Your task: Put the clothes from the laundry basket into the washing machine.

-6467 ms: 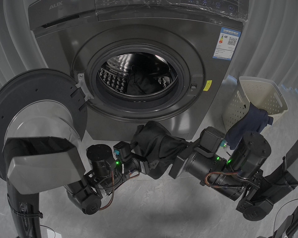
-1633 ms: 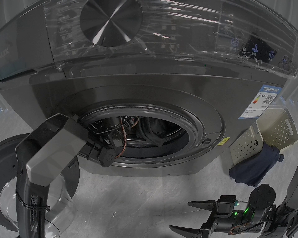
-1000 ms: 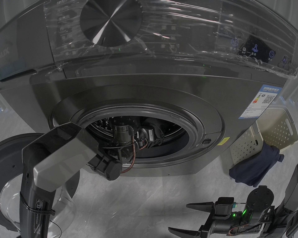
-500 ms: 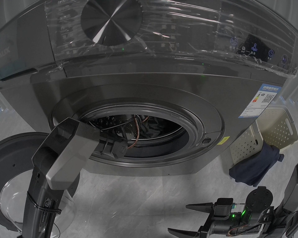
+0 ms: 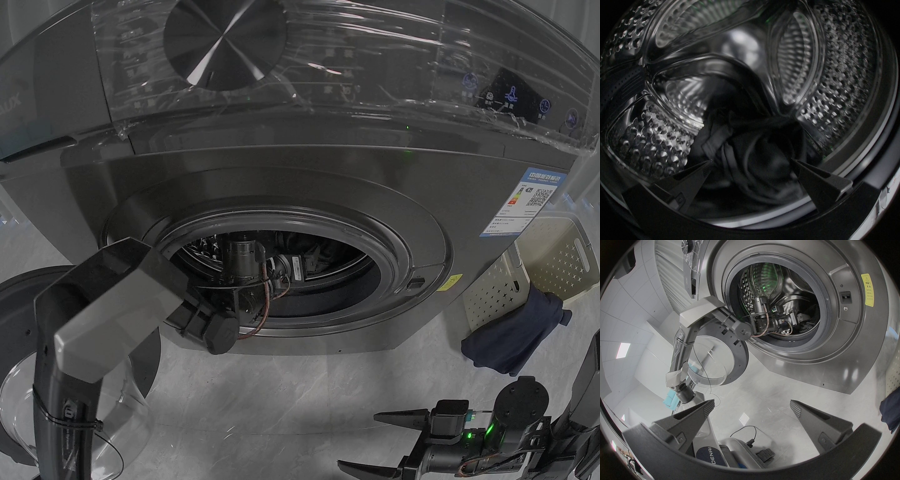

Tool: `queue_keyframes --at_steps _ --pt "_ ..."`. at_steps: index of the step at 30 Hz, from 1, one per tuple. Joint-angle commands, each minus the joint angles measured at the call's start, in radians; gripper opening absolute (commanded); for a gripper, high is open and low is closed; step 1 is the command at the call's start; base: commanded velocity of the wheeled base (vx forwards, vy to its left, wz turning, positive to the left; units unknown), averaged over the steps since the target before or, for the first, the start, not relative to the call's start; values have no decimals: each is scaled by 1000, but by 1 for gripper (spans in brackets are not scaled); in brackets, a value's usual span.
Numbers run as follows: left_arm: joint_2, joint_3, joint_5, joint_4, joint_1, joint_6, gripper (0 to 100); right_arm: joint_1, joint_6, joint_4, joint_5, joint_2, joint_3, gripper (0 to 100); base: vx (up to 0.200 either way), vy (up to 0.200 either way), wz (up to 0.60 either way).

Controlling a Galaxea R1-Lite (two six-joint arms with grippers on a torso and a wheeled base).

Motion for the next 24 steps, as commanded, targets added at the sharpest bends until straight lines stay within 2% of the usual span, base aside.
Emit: queue_keyframes --at_steps 1,6,9,11,15,24 --pt "-225 222 -47 57 -27 21 100 2 0 -1 0 1 12 100 0 0 0" --pt "-281 340 -63 66 -38 44 100 5 0 -1 0 -2 12 100 0 0 0" --pt "-294 360 -77 52 -42 41 100 6 0 -1 0 -2 12 100 0 0 0" --pt "-289 348 -82 36 -41 36 100 6 0 -1 0 -3 10 100 0 0 0" --pt "-202 236 -77 -46 -35 30 100 6 0 -1 0 -3 10 100 0 0 0" --pt "-77 166 -79 -75 -30 32 100 6 0 -1 0 -2 12 100 0 0 0"
